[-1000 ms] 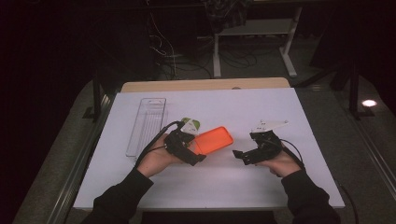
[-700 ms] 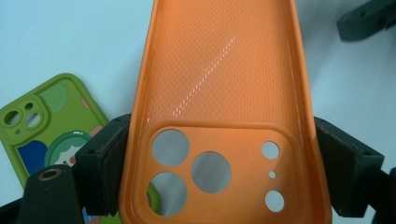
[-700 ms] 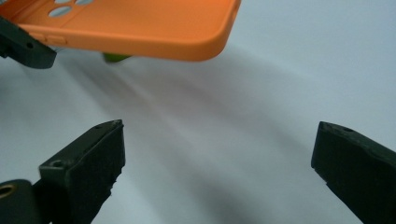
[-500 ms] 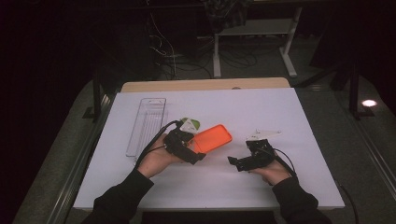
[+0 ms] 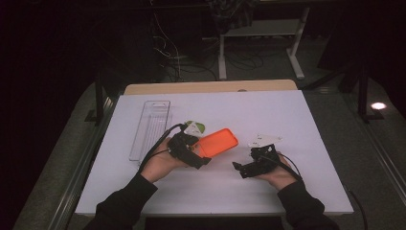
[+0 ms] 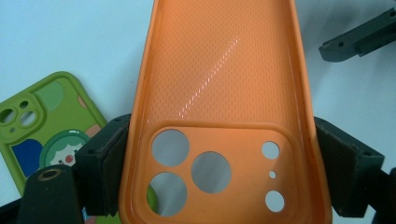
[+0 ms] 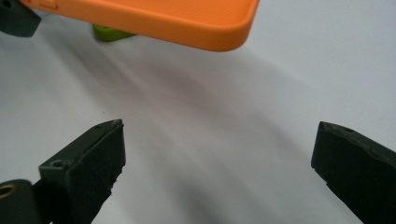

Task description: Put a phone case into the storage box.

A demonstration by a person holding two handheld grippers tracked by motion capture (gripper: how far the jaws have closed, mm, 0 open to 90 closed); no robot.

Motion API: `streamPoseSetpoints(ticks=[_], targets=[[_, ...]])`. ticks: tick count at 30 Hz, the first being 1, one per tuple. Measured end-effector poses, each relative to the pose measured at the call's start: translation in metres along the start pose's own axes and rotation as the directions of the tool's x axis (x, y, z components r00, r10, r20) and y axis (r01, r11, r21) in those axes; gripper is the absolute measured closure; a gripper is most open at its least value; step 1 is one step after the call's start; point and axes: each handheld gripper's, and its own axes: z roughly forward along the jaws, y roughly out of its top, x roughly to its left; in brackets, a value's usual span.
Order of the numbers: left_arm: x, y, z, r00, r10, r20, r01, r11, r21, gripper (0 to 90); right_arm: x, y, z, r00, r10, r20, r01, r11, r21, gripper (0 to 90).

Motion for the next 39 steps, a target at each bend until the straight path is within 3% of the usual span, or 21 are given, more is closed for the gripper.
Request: streamPoseSetpoints(ticks=[6, 9, 14, 15, 16, 17, 19, 21, 22, 25, 26, 27, 28, 29, 31, 34, 35, 36, 37, 38, 39], targets=[[0.0, 0.0, 0.0, 1.0, -0.003, 0.003, 0.003, 1.0, -0.002, 16.2, 0.005, 0.002, 0.0, 0.9967, -0.073, 0.035, 0.073, 0.997, 0.002, 1.8], [-0.001, 0.0, 0.001, 1.0, -0.002, 0.003, 0.002, 1.0, 0.006, 16.1, 0.007, 0.003, -0.001, 0.9898, -0.127, 0.064, 0.128, 0.992, 0.0, 1.8], [-0.002, 0.0, 0.001, 1.0, 0.002, 0.004, -0.002, 1.0, 0.006, 16.2, 0.011, 0.003, -0.001, 0.9821, -0.165, 0.091, 0.165, 0.986, 0.001, 1.8], [-0.002, 0.0, 0.001, 1.0, -0.002, 0.005, 0.002, 1.0, 0.007, 16.2, 0.013, 0.003, -0.001, 0.9754, -0.192, 0.109, 0.193, 0.981, 0.004, 1.8], [-0.002, 0.0, 0.001, 1.0, -0.005, 0.004, 0.005, 1.0, 0.004, 16.2, 0.013, 0.003, -0.001, 0.9754, -0.192, 0.109, 0.193, 0.981, 0.004, 1.8], [-0.002, 0.0, 0.001, 1.0, -0.004, 0.003, 0.004, 1.0, 0.003, 16.2, 0.015, 0.004, -0.002, 0.9693, -0.212, 0.124, 0.213, 0.977, 0.005, 1.8], [-0.001, 0.0, 0.0, 1.0, -0.003, 0.005, 0.003, 1.0, 0.004, 16.2, 0.016, 0.004, -0.002, 0.9649, -0.225, 0.136, 0.227, 0.974, 0.003, 1.9], [-0.002, 0.0, 0.0, 1.0, -0.001, 0.005, 0.001, 1.0, 0.006, 16.2, 0.018, 0.004, -0.001, 0.9498, -0.268, 0.161, 0.27, 0.963, 0.011, 1.9], [-0.002, 0.0, 0.0, 1.0, 0.002, 0.004, -0.002, 1.0, 0.006, 16.2, 0.018, 0.004, -0.001, 0.9498, -0.268, 0.161, 0.27, 0.963, 0.011, 1.9], [-0.001, 0.0, 0.0, 0.9999, 0.011, 0.005, -0.011, 0.9999, 0.007, 16.2, 0.021, 0.004, -0.001, 0.9291, -0.319, 0.187, 0.321, 0.947, 0.021, 1.9], [-0.001, 0.0, 0.0, 0.9999, 0.012, 0.005, -0.012, 0.9999, 0.008, 16.2, 0.024, 0.004, 0.0, 0.9147, -0.351, 0.2, 0.352, 0.935, 0.033, 2.0], [-0.001, 0.0, 0.0, 0.9999, 0.011, 0.006, -0.011, 0.9999, 0.007, 16.2, 0.024, 0.004, 0.0, 0.9147, -0.351, 0.2, 0.352, 0.935, 0.033, 2.0], [-0.001, 0.0, 0.0, 0.9999, 0.011, 0.007, -0.011, 0.9999, 0.007, 16.2, 0.026, 0.004, 0.0, 0.8989, -0.382, 0.215, 0.382, 0.923, 0.039, 2.0], [-0.001, 0.0, 0.0, 0.9998, 0.018, 0.007, -0.018, 0.9998, 0.006, 16.2, 0.026, 0.004, 0.0, 0.8989, -0.382, 0.215, 0.382, 0.923, 0.039, 2.0], [0.0, 0.0, 0.0, 0.9997, 0.021, 0.009, -0.021, 0.9998, 0.007, 16.2, 0.029, 0.004, 0.001, 0.8845, -0.406, 0.23, 0.406, 0.913, 0.05, 2.0], [-0.001, 0.0, 0.0, 0.9999, 0.009, 0.01, -0.009, 0.9999, 0.006, 16.2, 0.032, 0.004, 0.001, 0.8442, -0.466, 0.264, 0.467, 0.882, 0.065, 2.0], [-0.001, 0.0, 0.0, 0.9999, 0.006, 0.009, -0.006, 1.0, 0.003, 16.2, 0.034, 0.004, 0.002, 0.8205, -0.498, 0.281, 0.498, 0.864, 0.077, 2.0], [-0.002, 0.0, 0.001, 0.9999, -0.007, 0.009, 0.007, 1.0, -0.006, 16.2, 0.034, 0.004, 0.002, 0.8205, -0.498, 0.281, 0.498, 0.864, 0.077, 2.0], [-0.002, 0.0, 0.001, 0.9999, -0.01, 0.011, 0.01, 0.9999, -0.009, 16.2, 0.036, 0.004, 0.002, 0.809, -0.512, 0.289, 0.512, 0.855, 0.081, 2.0], [-0.002, 0.0, 0.001, 0.9999, -0.01, 0.01, 0.01, 0.9999, -0.01, 16.2, 0.038, 0.003, 0.003, 0.7906, -0.535, 0.298, 0.534, 0.841, 0.093, 2.0], [-0.002, 0.0, 0.001, 0.9999, -0.01, 0.009, 0.01, 0.9999, -0.01, 16.2, 0.038, 0.003, 0.003, 0.7906, -0.535, 0.298, 0.534, 0.841, 0.093, 2.0]])
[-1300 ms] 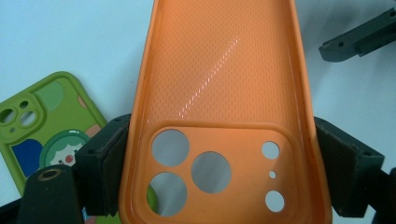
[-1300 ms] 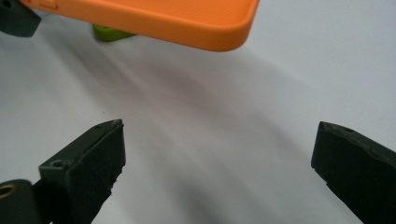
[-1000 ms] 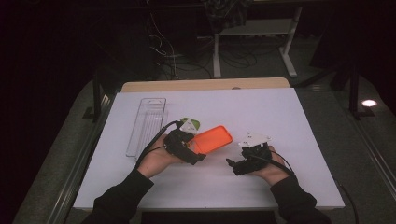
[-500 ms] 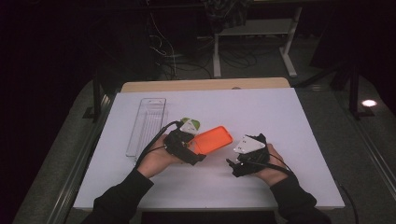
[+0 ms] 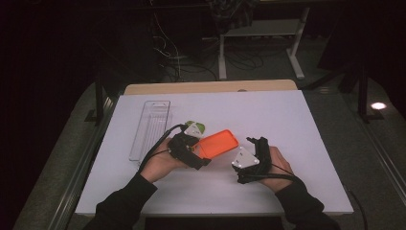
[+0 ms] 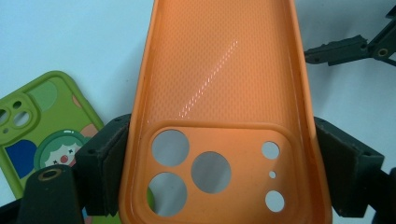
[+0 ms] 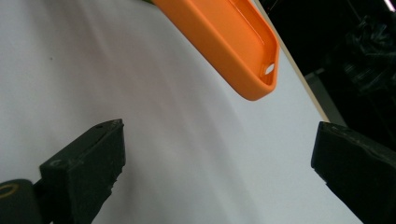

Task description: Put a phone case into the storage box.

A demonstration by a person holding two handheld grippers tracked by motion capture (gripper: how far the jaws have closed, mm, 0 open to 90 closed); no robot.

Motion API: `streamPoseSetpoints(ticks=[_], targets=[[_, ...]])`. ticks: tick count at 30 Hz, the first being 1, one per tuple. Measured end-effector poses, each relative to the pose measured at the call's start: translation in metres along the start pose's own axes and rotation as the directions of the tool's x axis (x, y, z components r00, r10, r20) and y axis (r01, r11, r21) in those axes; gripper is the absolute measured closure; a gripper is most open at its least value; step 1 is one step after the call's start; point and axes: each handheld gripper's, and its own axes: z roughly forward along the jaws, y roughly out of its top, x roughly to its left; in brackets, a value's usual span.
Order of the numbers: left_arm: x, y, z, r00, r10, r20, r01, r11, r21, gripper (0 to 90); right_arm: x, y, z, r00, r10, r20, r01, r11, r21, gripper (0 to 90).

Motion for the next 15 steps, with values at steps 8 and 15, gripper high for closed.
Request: streamPoseSetpoints(ticks=[8, 15], targets=[[-0.0003, -0.0004, 0.0002, 0.9999, -0.01, 0.005, 0.01, 0.9999, 0.003, 16.2, 0.005, 0.0025, -0.0009, 0.9936, -0.096, 0.058, 0.097, 0.995, -0.003, 2.0], [0.0003, -0.0004, 0.0, 1.0, 0.005, 0.004, -0.005, 0.9999, 0.016, 16.2, 0.0091, 0.0044, -0.002, 0.9691, -0.208, 0.132, 0.21, 0.978, -0.001, 2.6]])
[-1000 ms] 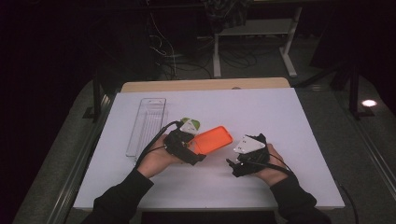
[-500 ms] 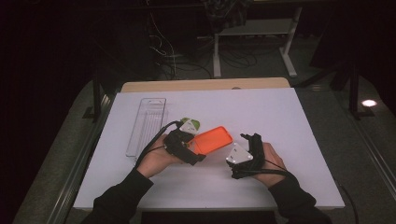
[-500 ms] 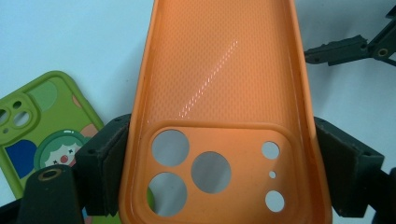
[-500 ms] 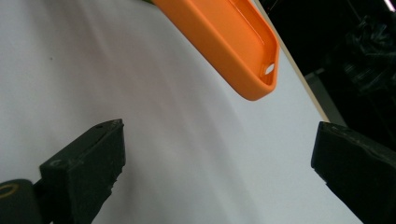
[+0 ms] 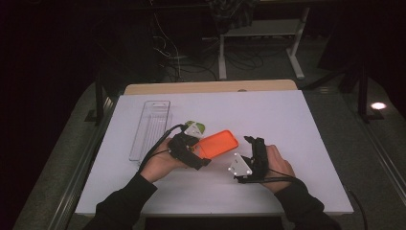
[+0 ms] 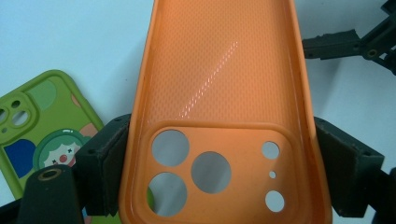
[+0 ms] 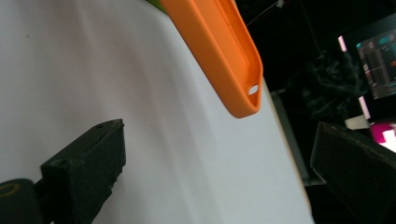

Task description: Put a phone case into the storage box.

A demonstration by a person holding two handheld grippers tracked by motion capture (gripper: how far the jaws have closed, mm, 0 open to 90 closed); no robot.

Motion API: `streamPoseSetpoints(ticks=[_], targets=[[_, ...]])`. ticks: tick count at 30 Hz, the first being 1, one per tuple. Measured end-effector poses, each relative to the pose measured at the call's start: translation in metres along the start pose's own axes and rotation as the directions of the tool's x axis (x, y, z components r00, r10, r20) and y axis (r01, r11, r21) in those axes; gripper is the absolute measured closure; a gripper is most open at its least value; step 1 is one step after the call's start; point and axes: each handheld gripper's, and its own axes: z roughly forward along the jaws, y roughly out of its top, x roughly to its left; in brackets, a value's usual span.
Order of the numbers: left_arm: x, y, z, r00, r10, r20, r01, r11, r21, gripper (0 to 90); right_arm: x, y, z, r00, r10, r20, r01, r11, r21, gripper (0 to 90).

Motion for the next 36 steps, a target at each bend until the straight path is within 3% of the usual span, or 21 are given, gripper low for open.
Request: streamPoseSetpoints(ticks=[1, 5, 7, 13, 21, 26, 27, 29, 31, 32, 34, 35, 36], targets=[[0.0, 0.0, 0.0, 1.0, -0.001, 0.0, 0.001, 1.0, 0.0, 16.2, 0.002, 0.001, 0.0, 0.9999, 0.001, 0.012, -0.001, 1.0, -0.006, 2.7], [0.0, 0.0, 0.0, 1.0, 0.001, 0.001, -0.001, 1.0, 0.002, 16.2, 0.004, 0.002, -0.001, 0.995, -0.076, 0.065, 0.077, 0.997, -0.018, 3.0], [0.0, 0.0, 0.0, 1.0, 0.0, 0.003, 0.0, 1.0, 0.004, 16.2, 0.005, 0.003, -0.001, 0.9932, -0.091, 0.072, 0.093, 0.996, -0.018, 3.0], [0.0, 0.0, 0.0, 1.0, 0.009, 0.003, -0.009, 0.9999, 0.007, 16.2, 0.007, 0.004, -0.002, 0.9727, -0.198, 0.121, 0.201, 0.979, -0.016, 3.2], [0.0, 0.0, 0.001, 1.0, 0.004, 0.007, -0.004, 1.0, 0.007, 16.2, 0.011, 0.009, -0.002, 0.9364, -0.291, 0.196, 0.299, 0.954, -0.014, 4.5], [0.0, 0.0, 0.001, 1.0, 0.004, 0.009, -0.004, 1.0, 0.008, 16.2, 0.013, 0.014, -0.003, 0.8951, -0.357, 0.267, 0.377, 0.926, -0.027, 5.3], [0.0, 0.0, 0.001, 1.0, 0.004, 0.009, -0.004, 1.0, 0.008, 16.2, 0.014, 0.016, -0.003, 0.8837, -0.38, 0.274, 0.4, 0.916, -0.021, 7.3], [0.0, 0.0, 0.001, 0.9999, 0.003, 0.01, -0.003, 1.0, 0.008, 16.2, 0.015, 0.017, -0.002, 0.8823, -0.385, 0.271, 0.406, 0.913, -0.025, 8.8], [0.0, 0.0, 0.001, 0.9999, 0.004, 0.01, -0.004, 1.0, 0.009, 16.2, 0.017, 0.018, -0.001, 0.8726, -0.402, 0.277, 0.424, 0.905, -0.022, 12.1], [0.0, 0.0, 0.001, 0.9999, 0.003, 0.011, -0.003, 1.0, 0.009, 16.2, 0.018, 0.019, 0.0, 0.8751, -0.403, 0.269, 0.424, 0.905, -0.026, 12.8], [0.0, 0.0, 0.001, 0.9999, 0.001, 0.013, -0.001, 0.9999, 0.011, 16.2, 0.019, 0.019, 0.002, 0.8699, -0.416, 0.265, 0.437, 0.899, -0.025, 14.7], [0.0, 0.0, 0.001, 0.9999, 0.002, 0.013, -0.002, 0.9999, 0.013, 16.2, 0.021, 0.02, 0.003, 0.8779, -0.385, 0.285, 0.412, 0.91, -0.042, 15.3], [0.0, 0.0, 0.001, 0.9999, 0.002, 0.013, -0.002, 0.9999, 0.011, 16.2, 0.021, 0.02, 0.003, 0.8733, -0.394, 0.286, 0.422, 0.906, -0.039, 16.6]])
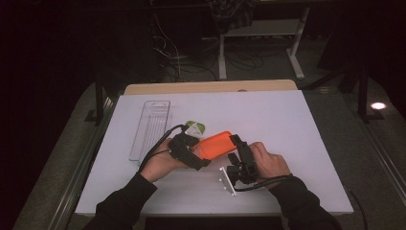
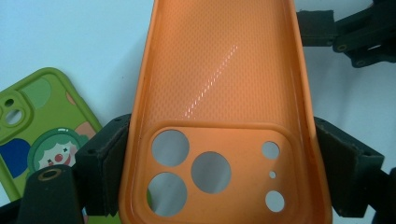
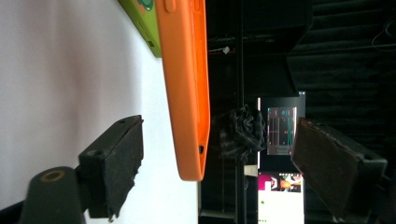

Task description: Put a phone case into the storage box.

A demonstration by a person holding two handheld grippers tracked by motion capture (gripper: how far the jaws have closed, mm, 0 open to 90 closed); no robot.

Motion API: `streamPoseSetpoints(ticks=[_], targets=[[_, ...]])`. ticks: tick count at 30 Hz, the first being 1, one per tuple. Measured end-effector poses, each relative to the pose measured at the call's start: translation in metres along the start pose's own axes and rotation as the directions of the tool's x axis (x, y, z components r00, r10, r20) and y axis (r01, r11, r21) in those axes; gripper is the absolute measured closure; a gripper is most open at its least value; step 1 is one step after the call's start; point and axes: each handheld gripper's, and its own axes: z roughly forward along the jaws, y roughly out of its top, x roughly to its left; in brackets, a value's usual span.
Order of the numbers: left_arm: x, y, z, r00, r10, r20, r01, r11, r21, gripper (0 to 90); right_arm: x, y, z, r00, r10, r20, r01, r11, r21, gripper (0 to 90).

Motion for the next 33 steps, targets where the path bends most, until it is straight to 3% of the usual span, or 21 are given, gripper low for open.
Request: streamPoseSetpoints(ticks=[6, 7, 14, 21, 33], targets=[[0.0, 0.0, 0.0, 1.0, 0.0, 0.001, 0.0, 1.0, -0.003, 16.2, 0.005, 0.004, 0.003, 0.9995, -0.031, 0.012, 0.031, 0.999, -0.029, 22.3], [0.0, 0.0, 0.0, 1.0, 0.0, 0.0, 0.0, 1.0, -0.004, 16.2, 0.005, 0.005, 0.003, 0.9994, -0.035, -0.006, 0.035, 0.999, -0.029, 24.5], [0.0, 0.0, 0.0, 1.0, 0.003, 0.0, -0.003, 1.0, -0.004, 16.2, 0.01, 0.009, 0.004, 0.9991, -0.04, -0.013, 0.039, 0.999, -0.034, 33.7], [-0.001, 0.0, 0.0, 0.9998, 0.02, 0.004, -0.02, 0.9998, 0.003, 16.2, 0.013, 0.011, 0.005, 0.9966, -0.078, -0.028, 0.077, 0.997, -0.025, 48.1], [-0.002, 0.0, 0.001, 1.0, 0.002, 0.005, -0.002, 0.9999, -0.01, 16.2, 0.016, 0.014, 0.003, 0.9958, -0.083, -0.039, 0.082, 0.996, -0.025, 61.5]])
